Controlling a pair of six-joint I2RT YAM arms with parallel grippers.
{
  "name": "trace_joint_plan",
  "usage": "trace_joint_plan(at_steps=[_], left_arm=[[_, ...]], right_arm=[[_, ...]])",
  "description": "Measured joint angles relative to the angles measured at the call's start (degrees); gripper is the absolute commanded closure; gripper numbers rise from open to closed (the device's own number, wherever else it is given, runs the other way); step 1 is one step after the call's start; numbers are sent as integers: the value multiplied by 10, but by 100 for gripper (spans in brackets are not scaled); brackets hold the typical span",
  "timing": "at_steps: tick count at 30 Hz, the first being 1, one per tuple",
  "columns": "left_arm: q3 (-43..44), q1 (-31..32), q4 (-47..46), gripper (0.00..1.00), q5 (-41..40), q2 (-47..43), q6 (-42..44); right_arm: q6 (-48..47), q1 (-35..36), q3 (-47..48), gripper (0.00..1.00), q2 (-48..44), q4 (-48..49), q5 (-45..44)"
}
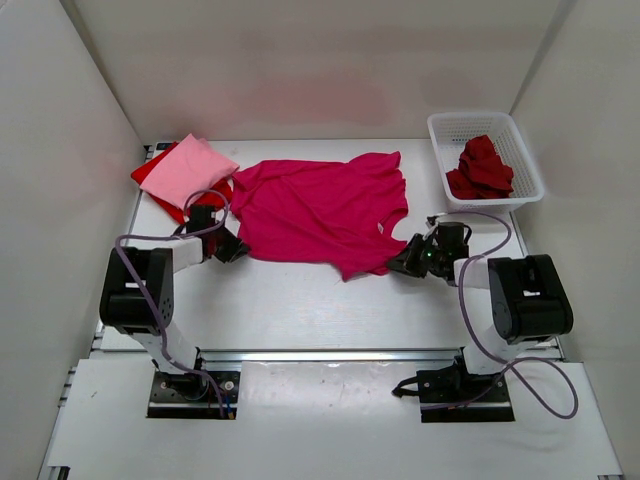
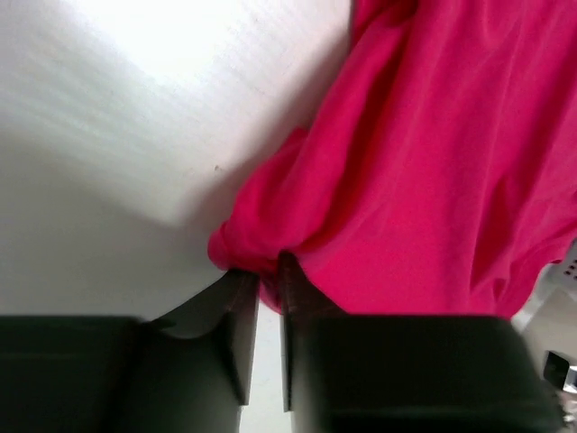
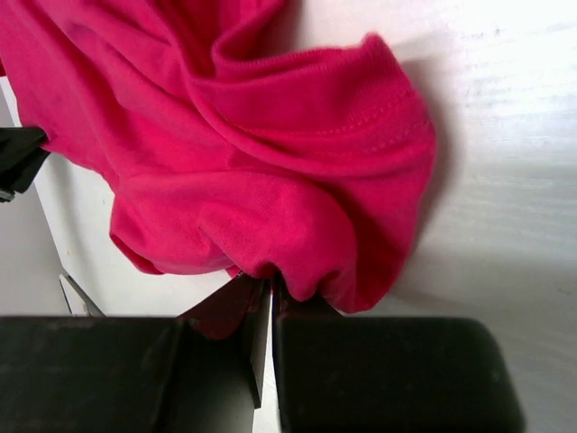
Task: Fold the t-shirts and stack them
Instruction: Flatten out the crumpled T-shirt at the center of the board.
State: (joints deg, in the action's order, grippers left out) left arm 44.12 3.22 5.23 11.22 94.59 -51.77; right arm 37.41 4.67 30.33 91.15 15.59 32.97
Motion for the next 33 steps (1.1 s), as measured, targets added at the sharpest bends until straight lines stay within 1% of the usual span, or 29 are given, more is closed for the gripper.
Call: trace_joint_plan(at_steps=[1,2,3,4,6,8,9,11,16,18,20,22,24,27,30,33], left_arm=[[3,0,-3,86,1,5,-3],[6,0,-4,91,1,7,-5],[10,-1,-4,99,1,8,-6],[14,-1,-2,100,0,7,-9],[33,-1,11,100,1,4,-9],[62,-1,40,100,2,-3,-3],[84,-2,65,100,2,-9,2],[138,-4,119,100,1,-18,20],[299,-10,262,100,-16,-45,79],[347,-6,303,100,-22,-60,97],[371,-4,327,100,-29,-73,112],[373,-3,341,99,-37,-81,123],[352,0,347,94,-46,-82,135],[278,5,358,91,-54,-78,150],[205,10,384,91,-54,-75,160],[167,16,412,88,-54,-75,171]], right_arm=[[0,2,5,100,0,-6,-2],[-2,2,12,100,-1,-13,-4],[-3,2,20,100,-4,-21,-4],[-6,2,28,100,-11,-31,-3],[-17,1,42,100,-38,-67,-1],[-37,-3,65,100,-69,-125,3],[-52,-5,88,100,-82,-170,5],[-88,-21,139,100,-105,-258,11],[-164,-90,275,100,-146,-456,26],[-180,-106,323,100,-149,-504,39],[-191,-112,354,100,-147,-524,67],[-202,-115,367,99,-137,-539,89],[-213,-114,360,99,-118,-550,101],[-222,-122,287,100,-92,-550,116],[-224,-144,210,100,-86,-578,111],[-224,-149,192,100,-86,-602,107]])
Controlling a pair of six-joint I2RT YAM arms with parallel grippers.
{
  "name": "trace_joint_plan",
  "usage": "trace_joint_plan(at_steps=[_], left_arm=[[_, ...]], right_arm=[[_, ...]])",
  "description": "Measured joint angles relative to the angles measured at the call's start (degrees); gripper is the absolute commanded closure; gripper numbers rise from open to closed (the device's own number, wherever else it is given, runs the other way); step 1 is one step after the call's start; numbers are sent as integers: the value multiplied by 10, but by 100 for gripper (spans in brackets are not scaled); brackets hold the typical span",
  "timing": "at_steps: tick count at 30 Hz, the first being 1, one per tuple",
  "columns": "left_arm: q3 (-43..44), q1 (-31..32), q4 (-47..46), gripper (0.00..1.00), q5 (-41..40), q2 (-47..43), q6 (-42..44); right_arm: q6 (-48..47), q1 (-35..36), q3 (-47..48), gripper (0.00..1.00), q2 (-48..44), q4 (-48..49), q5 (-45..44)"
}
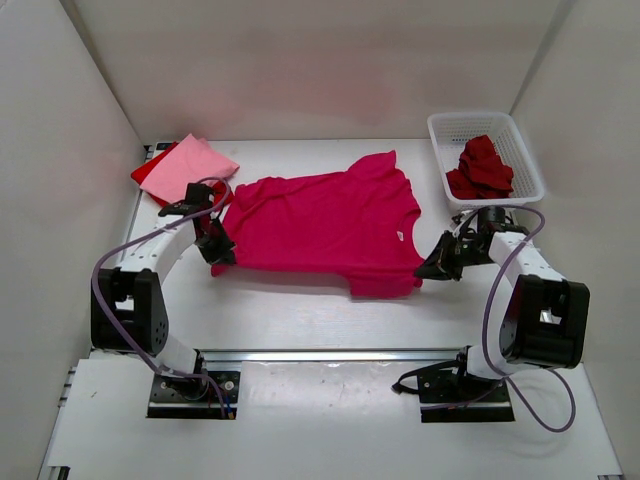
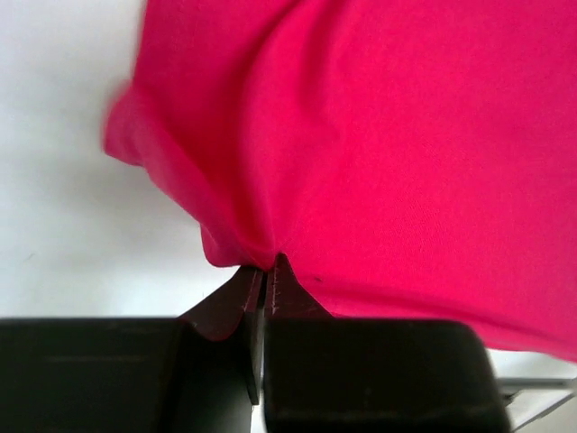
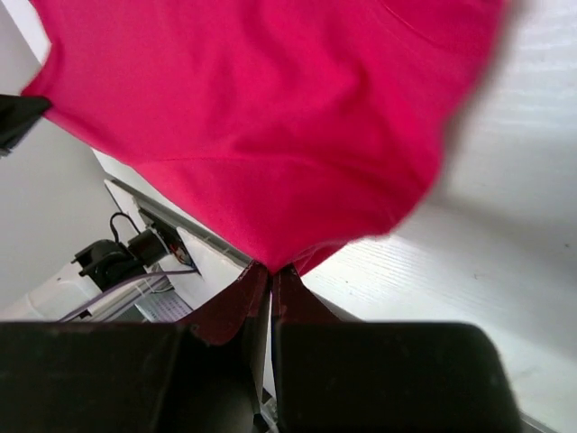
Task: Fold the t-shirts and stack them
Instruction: Flatten out the crumpled T-shirt at the center of the board.
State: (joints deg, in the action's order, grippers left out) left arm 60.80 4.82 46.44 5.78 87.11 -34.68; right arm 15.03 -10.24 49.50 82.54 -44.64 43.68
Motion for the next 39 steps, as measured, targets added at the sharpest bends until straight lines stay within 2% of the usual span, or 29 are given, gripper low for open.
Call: trace_joint_plan(at_steps=[2,3,5,6,7,9,10,11,12,14,16,17,18,19,22,26,30,35,39], left_arm=[[-5,0,14,86,0,-1,7],[-5,0,16,81,-1,-4,10],[-5,4,20,60,-7,-16,18],[-5,10,24,42,-12,-23,21],[-6,14,28,40,-16,-31,26],[-18,17,31,43,-17,-48,32],[-32,18,32,61,-17,-60,32],[-46,17,38,73,-18,-71,29],[-58,15,46,78,-23,-81,29],[-71,11,62,77,-33,-97,28],[-81,6,60,68,-38,-109,21],[-91,1,50,62,-37,-115,14],[-103,-5,40,61,-33,-119,8],[-114,-12,33,60,-31,-120,0],[-148,-39,7,44,-29,-120,-21],[-187,-47,-60,34,-4,-120,-58],[-236,-46,-139,40,18,-120,-107],[-255,-46,-181,52,15,-120,-152],[-269,-46,-214,59,5,-123,-177]], right_arm=[[3,0,1,100,0,6,6],[7,0,1,100,0,11,8],[15,4,3,100,0,18,5],[18,6,5,100,0,21,2],[21,7,7,100,0,27,-1],[28,0,8,100,0,37,-3],[30,-8,8,100,0,40,-4],[30,-15,8,99,0,41,-5],[30,-20,8,100,0,41,-9],[29,-25,7,94,-2,36,-24],[30,-25,0,75,-10,36,-34],[32,-25,-6,71,-16,36,-36],[33,-25,-17,67,-26,39,-38],[34,-25,-24,65,-33,38,-40],[36,-22,-35,64,-51,33,-47],[29,-24,-48,64,-100,33,-58],[27,-30,-90,64,-155,32,-67],[26,-31,-139,64,-184,30,-66],[28,-37,-162,57,-195,35,-67]])
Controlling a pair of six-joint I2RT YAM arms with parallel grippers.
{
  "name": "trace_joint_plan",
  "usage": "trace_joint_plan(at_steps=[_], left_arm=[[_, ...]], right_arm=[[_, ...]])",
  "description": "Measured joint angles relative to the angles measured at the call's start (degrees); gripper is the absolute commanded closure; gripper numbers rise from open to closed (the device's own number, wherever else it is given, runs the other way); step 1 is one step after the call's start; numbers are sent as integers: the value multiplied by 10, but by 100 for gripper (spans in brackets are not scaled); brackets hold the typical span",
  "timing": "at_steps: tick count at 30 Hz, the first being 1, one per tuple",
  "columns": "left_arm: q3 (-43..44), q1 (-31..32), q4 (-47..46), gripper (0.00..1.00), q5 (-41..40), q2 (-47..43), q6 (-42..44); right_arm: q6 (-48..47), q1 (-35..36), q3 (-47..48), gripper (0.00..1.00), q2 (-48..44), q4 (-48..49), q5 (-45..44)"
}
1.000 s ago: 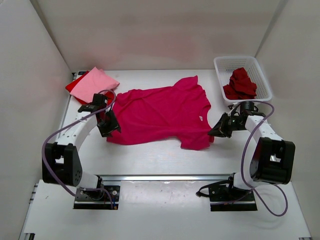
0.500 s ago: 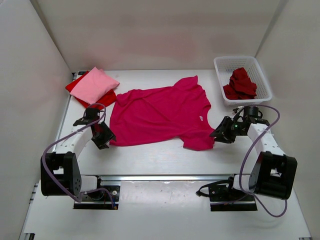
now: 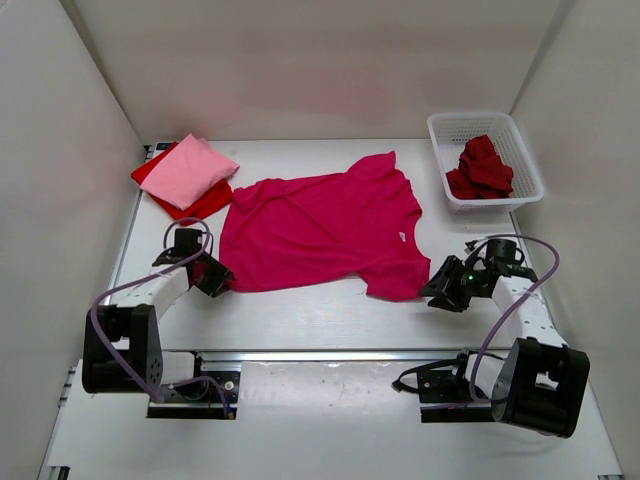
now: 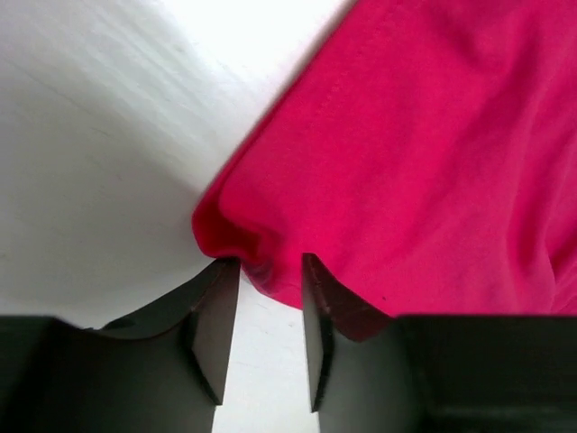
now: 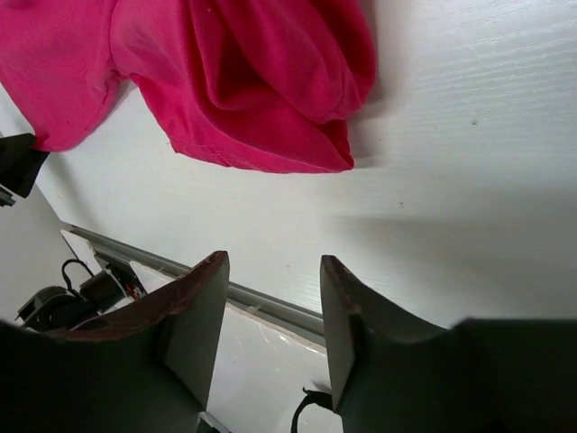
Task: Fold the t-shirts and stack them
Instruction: Flatten out the crumpled T-shirt at the center of the board.
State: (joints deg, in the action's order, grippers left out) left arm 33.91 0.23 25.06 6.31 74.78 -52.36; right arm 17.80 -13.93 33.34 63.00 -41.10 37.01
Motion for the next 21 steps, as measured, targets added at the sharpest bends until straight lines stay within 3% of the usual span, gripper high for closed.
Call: trace_joint_plan(at_steps=[3,12,15,18,20,21], left_arm=[[-24,0,-21,68,-2,-1,-19],[-28,0,-32,99,-16,-4,-11],[-10,0,-17,100,-23,-4,4],[15,3,-12,100,-27,-4,20],[26,7,-12,100,-29,-5,29],[30,10,-12,100,-29,-4,33]], right_arm=[[3,0,-3,51,-2,7,-5],[64,12,-75,52,16,113,-20],[78,28,-77,52,36,130,-44],[79,41,-55,60,63,150,-69],[78,42,-45,79,81,171,-85],[79,42,-42,84,91,181,-92]])
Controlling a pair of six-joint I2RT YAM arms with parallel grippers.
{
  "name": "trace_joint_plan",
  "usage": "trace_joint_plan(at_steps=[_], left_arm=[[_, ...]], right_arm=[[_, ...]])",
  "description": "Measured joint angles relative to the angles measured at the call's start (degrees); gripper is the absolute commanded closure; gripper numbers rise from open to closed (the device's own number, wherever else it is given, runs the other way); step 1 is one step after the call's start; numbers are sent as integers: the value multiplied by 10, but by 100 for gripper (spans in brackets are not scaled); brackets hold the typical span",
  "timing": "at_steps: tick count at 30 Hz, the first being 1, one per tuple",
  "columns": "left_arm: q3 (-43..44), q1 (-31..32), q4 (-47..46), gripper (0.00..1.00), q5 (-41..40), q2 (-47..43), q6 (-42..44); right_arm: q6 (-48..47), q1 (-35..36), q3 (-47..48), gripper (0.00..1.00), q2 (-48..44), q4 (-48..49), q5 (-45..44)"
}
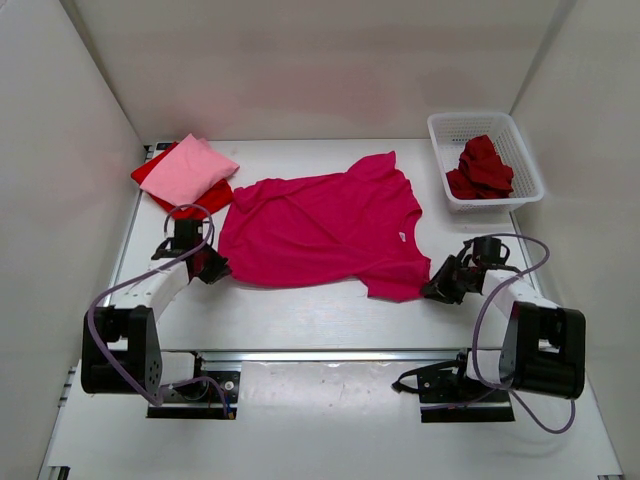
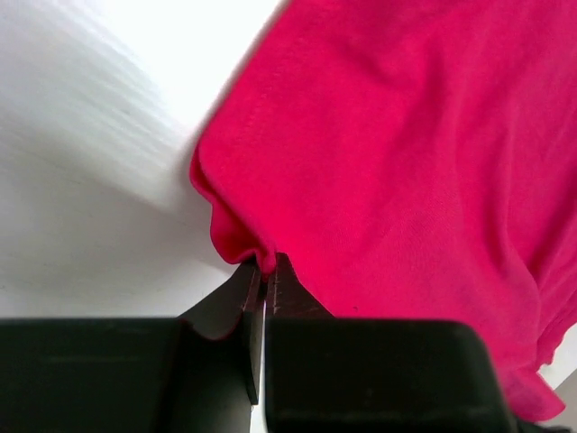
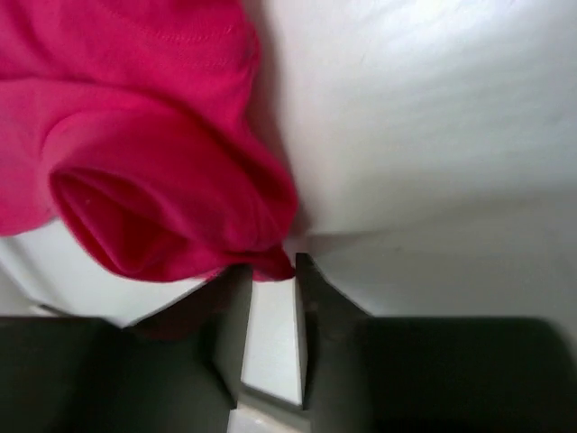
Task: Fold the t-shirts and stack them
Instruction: Flatten out the crumpled T-shirt at the center of the board.
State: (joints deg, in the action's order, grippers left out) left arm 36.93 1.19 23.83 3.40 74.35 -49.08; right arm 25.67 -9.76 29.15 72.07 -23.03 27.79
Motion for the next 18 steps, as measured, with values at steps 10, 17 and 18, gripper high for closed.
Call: trace_joint_plan(at_steps=[10,17,18], left_arm=[[83,28,54,100,-2,19,72],[110,30,89,100,9,54,118],[112,30,93,100,13,65,123]], right_arm=[[11,62,55,100,-12,-62,-31],[30,103,127,93,-155,-270,25],[30,95,142,84,-152,-294,33]])
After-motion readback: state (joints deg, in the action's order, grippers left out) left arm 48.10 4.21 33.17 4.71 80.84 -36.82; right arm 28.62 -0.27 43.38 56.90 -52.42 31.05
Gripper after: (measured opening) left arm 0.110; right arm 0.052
